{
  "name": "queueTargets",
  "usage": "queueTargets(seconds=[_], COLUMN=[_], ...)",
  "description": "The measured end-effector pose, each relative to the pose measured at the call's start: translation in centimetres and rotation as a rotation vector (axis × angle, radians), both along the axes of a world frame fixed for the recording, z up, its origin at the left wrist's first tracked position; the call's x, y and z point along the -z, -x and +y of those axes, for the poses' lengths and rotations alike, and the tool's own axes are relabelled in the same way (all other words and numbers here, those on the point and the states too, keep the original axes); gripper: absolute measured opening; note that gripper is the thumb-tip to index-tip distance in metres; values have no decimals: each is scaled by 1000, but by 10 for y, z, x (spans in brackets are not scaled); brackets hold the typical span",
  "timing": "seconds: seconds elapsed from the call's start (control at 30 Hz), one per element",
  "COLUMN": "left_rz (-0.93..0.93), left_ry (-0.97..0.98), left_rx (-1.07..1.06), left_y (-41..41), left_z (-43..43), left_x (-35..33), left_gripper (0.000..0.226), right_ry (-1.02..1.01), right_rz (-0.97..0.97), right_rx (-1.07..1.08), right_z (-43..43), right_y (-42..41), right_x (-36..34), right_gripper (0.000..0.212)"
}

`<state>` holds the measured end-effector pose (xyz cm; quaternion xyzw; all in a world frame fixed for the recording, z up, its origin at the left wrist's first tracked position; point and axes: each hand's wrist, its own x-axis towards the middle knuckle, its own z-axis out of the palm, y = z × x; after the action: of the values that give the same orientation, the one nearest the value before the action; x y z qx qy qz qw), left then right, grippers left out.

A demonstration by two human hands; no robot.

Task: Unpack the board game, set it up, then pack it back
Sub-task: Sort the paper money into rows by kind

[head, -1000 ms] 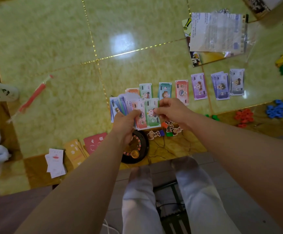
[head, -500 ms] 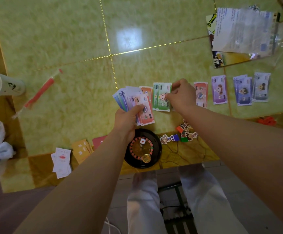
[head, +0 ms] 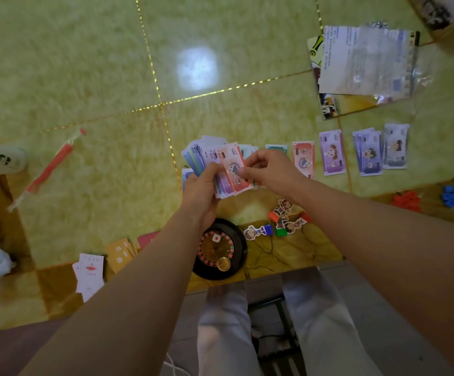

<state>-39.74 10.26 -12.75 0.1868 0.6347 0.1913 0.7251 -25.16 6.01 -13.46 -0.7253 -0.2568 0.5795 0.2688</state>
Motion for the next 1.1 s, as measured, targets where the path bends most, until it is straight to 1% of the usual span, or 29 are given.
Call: queueTargets(seconds=[0.1,0.17,0.3,0.37,0.43,0.5,0.6,0.67,0.73,0.8,0.83,0.9,0.93,0.97,1.03,1.1], left_rz=[82,134,157,159,159,154,140,134,130,122,112,76,58,38,21,10], left_ry=[-33,-42,-54,-44,-29,-41,-37,-29,-26,-24,-22,-21,-19,-19,-19,-1], left_rx=[84,97,110,119,114,124,150,176,180,174,167,156,150,145,159,182], left_y=[-12,-16,-31,-41,-51,-61,-74,-79,-83,-88,-91,-98,-102,-106,-110,-117], left_z=[-5,-8,-16,-21,-26,-31,-37,-39,-40,-41,-42,-43,-44,-44,-44,-43], left_x=[0,2,3,3,5,8,9,10,13,13,11,5,3,2,2,-1], left_gripper=[16,14,15,17,17,16,18,14,17,17,17,19,22,24,22,11], right_ry=[17,17,28,70,132,171,181,197,208,156,99,7,-9,-13,-7,8], right_rz=[6,-8,-213,-317,-405,-442,-527,-585,-607,-559,-476,-210,-83,-5,18,-5], right_rx=[15,43,169,217,205,195,175,150,133,158,190,222,204,175,136,158], right_z=[-9,-14,-30,-40,-50,-55,-58,-59,-59,-58,-57,-58,-59,-62,-64,-67], right_y=[-12,-17,-44,-63,-79,-88,-93,-95,-96,-98,-98,-100,-101,-104,-106,-113], right_x=[-4,-6,-6,-3,2,6,12,15,17,17,15,6,2,-2,-3,-2], right_gripper=[12,10,10,12,10,7,20,20,20,18,16,15,16,17,15,14])
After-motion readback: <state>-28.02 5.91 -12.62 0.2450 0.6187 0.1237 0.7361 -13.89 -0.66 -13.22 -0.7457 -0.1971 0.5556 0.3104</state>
